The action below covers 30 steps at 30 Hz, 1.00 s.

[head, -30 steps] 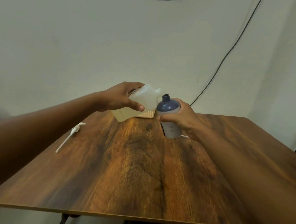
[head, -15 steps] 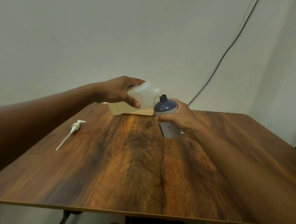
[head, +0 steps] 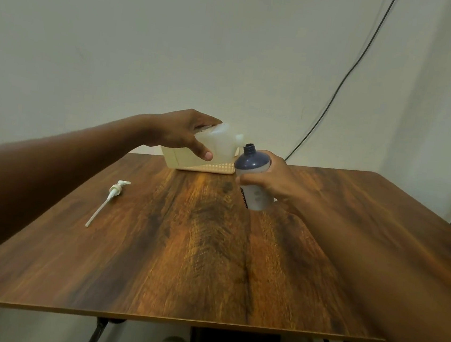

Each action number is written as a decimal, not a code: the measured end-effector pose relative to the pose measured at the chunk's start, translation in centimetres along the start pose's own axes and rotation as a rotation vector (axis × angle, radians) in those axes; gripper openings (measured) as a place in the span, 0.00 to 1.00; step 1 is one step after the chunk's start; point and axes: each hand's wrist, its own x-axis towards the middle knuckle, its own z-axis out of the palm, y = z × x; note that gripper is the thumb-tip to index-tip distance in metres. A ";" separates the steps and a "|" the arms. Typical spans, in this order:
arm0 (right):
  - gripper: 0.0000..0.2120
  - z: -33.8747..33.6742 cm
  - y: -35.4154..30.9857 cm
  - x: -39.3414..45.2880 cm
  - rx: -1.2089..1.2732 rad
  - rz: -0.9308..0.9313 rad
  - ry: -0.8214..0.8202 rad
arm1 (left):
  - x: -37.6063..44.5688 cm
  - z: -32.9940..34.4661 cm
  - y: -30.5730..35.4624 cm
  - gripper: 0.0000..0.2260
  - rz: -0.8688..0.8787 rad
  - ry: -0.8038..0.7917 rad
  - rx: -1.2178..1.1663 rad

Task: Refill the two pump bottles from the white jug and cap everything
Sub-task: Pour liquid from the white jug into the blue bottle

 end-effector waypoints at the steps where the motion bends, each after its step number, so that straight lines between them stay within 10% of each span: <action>1: 0.27 0.0 -0.1 0.0 0.003 -0.004 0.007 | 0.0 -0.1 0.1 0.30 -0.003 -0.003 0.003; 30: 0.31 0.6 0.1 0.5 -0.035 -0.019 0.040 | 1.2 -2.8 2.2 0.30 -0.042 -0.097 0.244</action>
